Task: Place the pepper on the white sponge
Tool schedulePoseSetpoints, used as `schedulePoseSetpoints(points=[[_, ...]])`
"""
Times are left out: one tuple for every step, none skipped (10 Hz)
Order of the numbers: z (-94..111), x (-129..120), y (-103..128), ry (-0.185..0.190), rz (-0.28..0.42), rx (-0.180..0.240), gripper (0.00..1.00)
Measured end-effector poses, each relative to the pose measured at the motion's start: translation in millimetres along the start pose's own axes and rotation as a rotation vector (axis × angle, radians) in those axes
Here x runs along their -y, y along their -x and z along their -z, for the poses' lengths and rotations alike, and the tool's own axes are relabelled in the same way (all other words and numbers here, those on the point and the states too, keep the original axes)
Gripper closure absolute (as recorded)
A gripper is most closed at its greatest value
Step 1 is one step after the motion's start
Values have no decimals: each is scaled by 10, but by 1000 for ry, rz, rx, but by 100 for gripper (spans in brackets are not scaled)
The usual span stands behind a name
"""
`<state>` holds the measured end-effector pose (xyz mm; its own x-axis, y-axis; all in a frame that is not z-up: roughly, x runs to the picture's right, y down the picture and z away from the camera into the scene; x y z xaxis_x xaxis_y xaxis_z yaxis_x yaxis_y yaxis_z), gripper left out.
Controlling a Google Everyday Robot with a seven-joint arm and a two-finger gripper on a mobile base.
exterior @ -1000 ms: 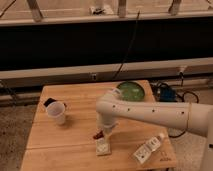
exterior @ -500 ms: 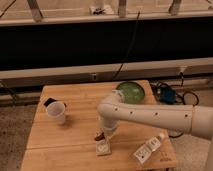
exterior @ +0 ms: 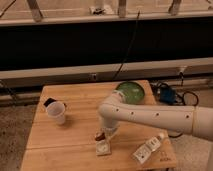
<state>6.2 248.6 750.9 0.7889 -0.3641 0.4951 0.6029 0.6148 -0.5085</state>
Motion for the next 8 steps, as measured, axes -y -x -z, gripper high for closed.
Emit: schedulePoseSetpoints(points=[[0, -5, -8, -2, 1, 0, 42], [0, -6, -8, -4, 2, 1, 39], [0, -9, -14, -6, 3, 1, 37], [4, -9, -19, -7, 3, 1, 30], [5, -14, -25, -8, 3, 0, 25], [13, -12, -29, -11, 5, 0, 21], [15, -14, -36, -12, 5, 0, 20], [19, -15, -43, -13, 6, 1, 20]])
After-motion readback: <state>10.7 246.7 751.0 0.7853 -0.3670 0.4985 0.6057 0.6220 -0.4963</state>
